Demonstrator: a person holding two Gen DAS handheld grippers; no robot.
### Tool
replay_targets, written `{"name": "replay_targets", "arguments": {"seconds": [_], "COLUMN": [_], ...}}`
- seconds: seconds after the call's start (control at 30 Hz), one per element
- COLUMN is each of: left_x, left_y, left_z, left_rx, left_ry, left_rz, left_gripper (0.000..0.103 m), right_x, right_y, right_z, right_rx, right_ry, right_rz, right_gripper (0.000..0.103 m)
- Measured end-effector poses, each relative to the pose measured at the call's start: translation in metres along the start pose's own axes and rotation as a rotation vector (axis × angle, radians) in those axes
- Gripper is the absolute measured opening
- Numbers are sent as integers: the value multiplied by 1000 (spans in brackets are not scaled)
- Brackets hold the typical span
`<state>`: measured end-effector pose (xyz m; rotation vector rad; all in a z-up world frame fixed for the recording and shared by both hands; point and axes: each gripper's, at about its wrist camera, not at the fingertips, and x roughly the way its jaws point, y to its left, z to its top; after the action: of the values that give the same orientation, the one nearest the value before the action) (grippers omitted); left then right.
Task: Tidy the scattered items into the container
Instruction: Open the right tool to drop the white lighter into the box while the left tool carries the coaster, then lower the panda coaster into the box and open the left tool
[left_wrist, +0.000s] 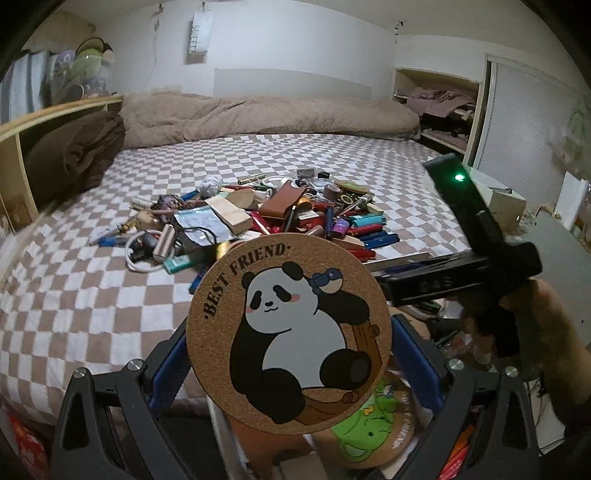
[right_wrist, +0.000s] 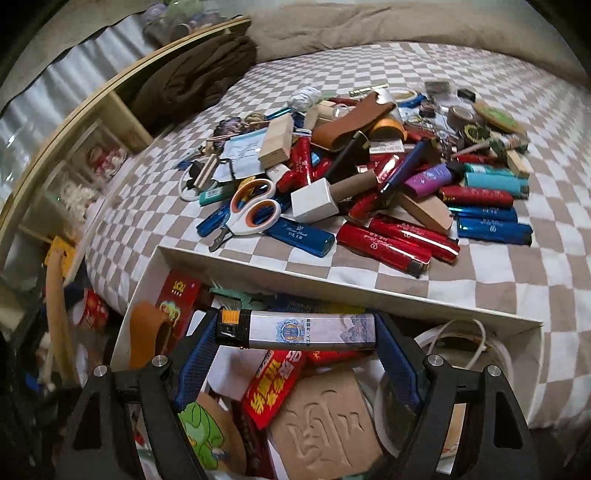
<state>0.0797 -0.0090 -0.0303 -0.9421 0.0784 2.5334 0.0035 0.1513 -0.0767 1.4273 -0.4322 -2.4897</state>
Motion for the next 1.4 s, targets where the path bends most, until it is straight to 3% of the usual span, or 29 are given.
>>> {"name": "replay_targets", "arguments": {"seconds": [0.1,0.13,0.17,0.5,0.8,1.07,1.4], "left_x": [5,6,7,15,30,35,49], "left_y": [0,0,0,-2,-21,-28,-48], "left_z": [-4,-6,-7,-14,-19,-33,-51], "left_rx": [-26,-31,-36,-59,-6,105,249], "left_ry": [14,19,25,81,161,256,386], "left_rz": [-16,-16,-15,-39,-52,18,-50], "left_gripper": [99,99,99,99,99,99,99], "right_x": [2,1,-1,-37,-49,-55,-63], "right_y": [0,-2,-3,-19,-24,-27,-22], "right_z": [-1,-1,-1,-3,-13,-18,-24], "right_rx": [29,41,51,143,146,143,127], "right_ry": [-13,-19,-27,-95,-114,-131,-144], "right_rz": [-18,-19,-15,63,58,65,65], "right_gripper": [86,98,103,103,103,103,103]}}
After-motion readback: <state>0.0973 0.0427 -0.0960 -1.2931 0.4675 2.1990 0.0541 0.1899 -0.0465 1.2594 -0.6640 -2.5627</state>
